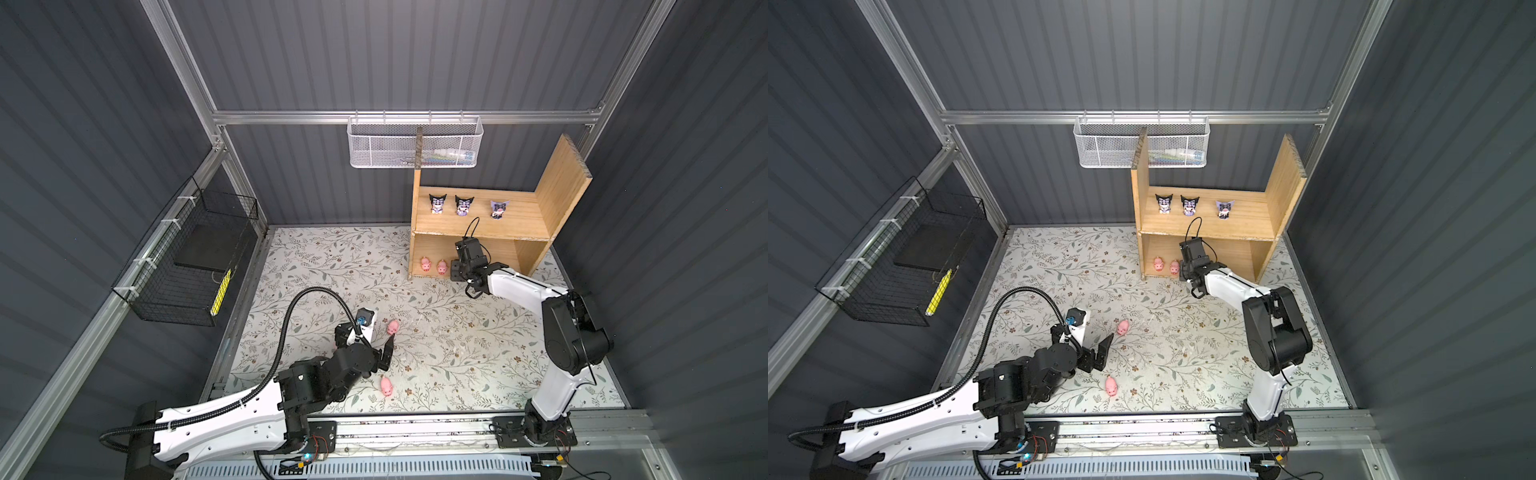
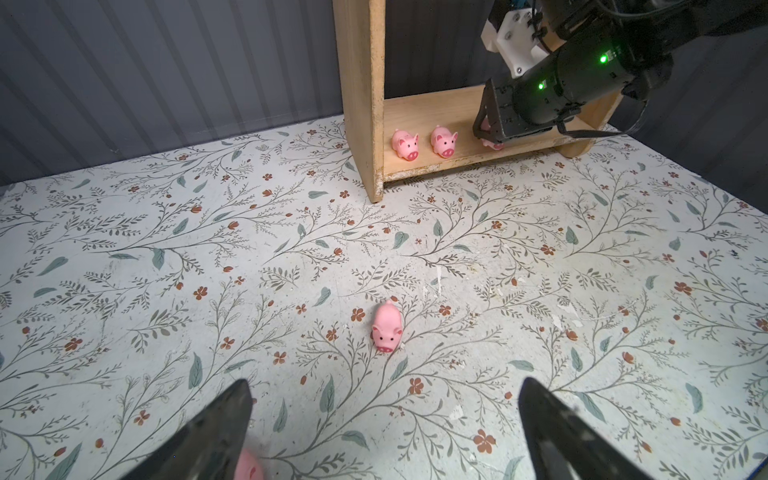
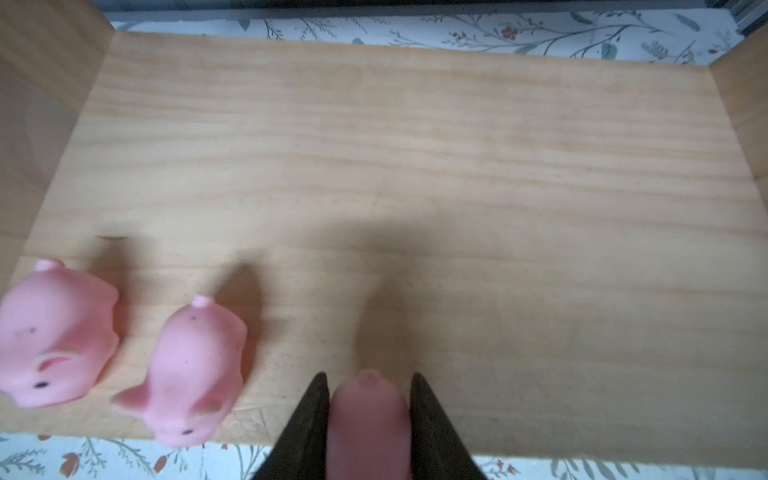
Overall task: Place and organize the plastic toys onto the shelf
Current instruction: 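Lower the pig onto the lower board next to the other pigs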
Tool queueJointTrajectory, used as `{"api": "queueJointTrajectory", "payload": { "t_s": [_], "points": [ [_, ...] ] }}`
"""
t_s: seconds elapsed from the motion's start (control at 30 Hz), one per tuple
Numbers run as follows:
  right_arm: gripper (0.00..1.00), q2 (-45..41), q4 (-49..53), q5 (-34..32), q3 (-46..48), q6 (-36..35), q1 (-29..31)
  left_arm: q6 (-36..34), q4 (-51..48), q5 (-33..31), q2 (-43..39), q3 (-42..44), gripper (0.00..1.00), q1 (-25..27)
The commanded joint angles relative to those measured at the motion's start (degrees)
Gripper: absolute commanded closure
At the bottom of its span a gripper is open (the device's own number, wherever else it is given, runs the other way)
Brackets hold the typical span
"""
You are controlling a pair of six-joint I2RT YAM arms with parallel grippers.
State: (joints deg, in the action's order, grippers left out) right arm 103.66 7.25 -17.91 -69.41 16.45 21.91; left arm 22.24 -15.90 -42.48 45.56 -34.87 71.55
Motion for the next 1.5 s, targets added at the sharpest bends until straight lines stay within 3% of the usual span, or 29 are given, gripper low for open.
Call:
{"api": "queueJointTrajectory", "payload": {
  "t_s": [0.0,0.4,0.83,1.07,1.47],
  "points": [
    [0.75,0.99,-0.6,0.53,-2.24,0.69,-0.03,-0.66,-0.88,-1.29,0.39,-0.34,0.0,0.07],
    [0.72,4.74,-0.35,1.21,-5.01,1.66,0.06,-1.2,-0.36,-1.64,0.58,0.17,0.0,0.07],
    [0.63,6.69,1.07,-0.47,-6.72,1.21,0.06,-1.47,-0.72,-1.82,-0.2,0.4,0.0,0.01],
    [0.56,5.66,1.46,-0.38,-6.03,1.75,0.05,-1.36,-0.95,-1.74,-0.13,0.31,0.0,0.05],
    [0.54,1.82,0.84,0.06,-2.1,2.99,0.12,-0.05,-1.56,-1.03,-0.78,0.33,0.01,0.05]
  ]
}}
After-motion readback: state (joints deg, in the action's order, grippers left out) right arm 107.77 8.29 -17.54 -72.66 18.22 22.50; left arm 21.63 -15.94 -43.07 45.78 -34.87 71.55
